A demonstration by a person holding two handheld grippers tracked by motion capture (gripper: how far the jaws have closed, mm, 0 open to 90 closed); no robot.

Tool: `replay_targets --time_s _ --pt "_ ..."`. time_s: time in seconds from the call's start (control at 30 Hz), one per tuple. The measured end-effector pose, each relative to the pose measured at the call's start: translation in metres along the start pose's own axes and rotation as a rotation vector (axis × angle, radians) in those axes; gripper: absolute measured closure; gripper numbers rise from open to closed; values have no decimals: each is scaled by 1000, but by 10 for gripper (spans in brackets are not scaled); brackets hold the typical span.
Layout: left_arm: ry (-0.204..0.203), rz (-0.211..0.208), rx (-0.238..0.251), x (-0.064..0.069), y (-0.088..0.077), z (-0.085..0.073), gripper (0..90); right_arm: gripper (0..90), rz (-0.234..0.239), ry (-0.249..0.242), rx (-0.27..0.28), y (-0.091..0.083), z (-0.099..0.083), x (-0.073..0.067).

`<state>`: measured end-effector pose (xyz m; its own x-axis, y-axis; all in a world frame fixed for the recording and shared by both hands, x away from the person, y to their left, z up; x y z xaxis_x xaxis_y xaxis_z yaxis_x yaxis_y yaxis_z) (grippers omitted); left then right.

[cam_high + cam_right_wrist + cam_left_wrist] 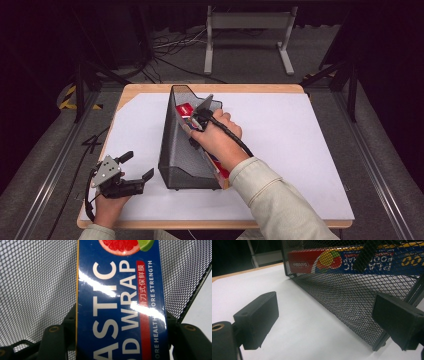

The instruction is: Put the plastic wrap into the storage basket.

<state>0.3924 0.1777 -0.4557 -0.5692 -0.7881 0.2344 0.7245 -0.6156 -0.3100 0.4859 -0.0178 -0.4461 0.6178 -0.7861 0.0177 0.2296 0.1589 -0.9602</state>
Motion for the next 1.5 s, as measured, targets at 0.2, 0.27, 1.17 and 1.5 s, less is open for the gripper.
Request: replay_targets --time_s 0.2,0.27,1.17,1.5 --pt "-7 3 1 -1 0 -2 81 395 4 -2 -16 5 1 1" --pt "-2 4 0 -2 -1 -2 82 393 1 -12 -23 6 2 1" --pt "0 20 3 -2 -11 -5 83 216 -37 -96 51 -5 3 12" --pt "5 12 2 0 -5 -4 82 176 -18 -126 190 -31 5 12"
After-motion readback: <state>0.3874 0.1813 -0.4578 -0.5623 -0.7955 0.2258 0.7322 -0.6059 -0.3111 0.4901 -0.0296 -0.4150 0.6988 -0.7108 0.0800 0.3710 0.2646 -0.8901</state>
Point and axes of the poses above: each handheld gripper's, and its own axes: y roughly forward along the jaws, z roughly out of its top, x roughly to its right, the point moved 10 cm from there along y, roughly forward along the jaws, and after that the axes turned 13 degrees about -y, right-handed, at the moved point
